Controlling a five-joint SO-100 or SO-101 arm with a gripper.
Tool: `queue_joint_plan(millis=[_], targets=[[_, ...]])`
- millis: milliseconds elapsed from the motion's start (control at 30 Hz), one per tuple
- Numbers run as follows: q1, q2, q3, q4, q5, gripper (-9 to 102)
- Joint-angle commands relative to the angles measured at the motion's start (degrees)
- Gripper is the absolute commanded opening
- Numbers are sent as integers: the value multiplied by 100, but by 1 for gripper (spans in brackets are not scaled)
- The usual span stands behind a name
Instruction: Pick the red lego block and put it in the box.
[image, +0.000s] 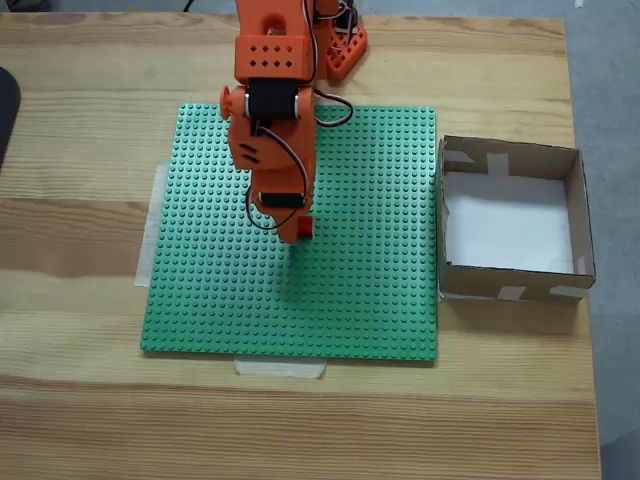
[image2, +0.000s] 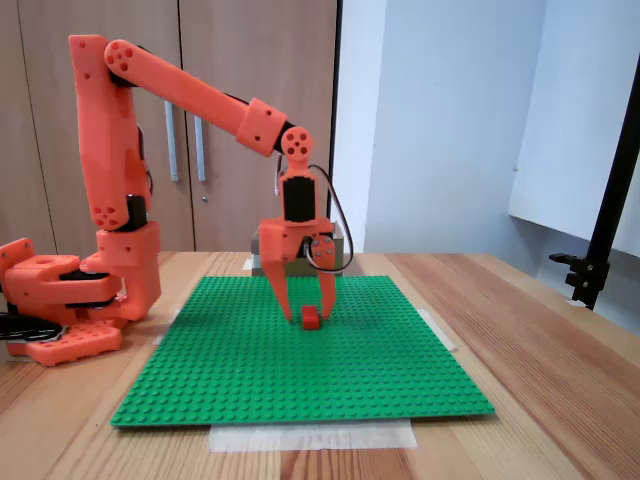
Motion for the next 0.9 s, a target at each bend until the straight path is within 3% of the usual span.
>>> queue_joint_plan(millis=[0, 867], targets=[[9, 9, -35, -62, -53, 22], [0, -132, -185, -299, -132, 13]])
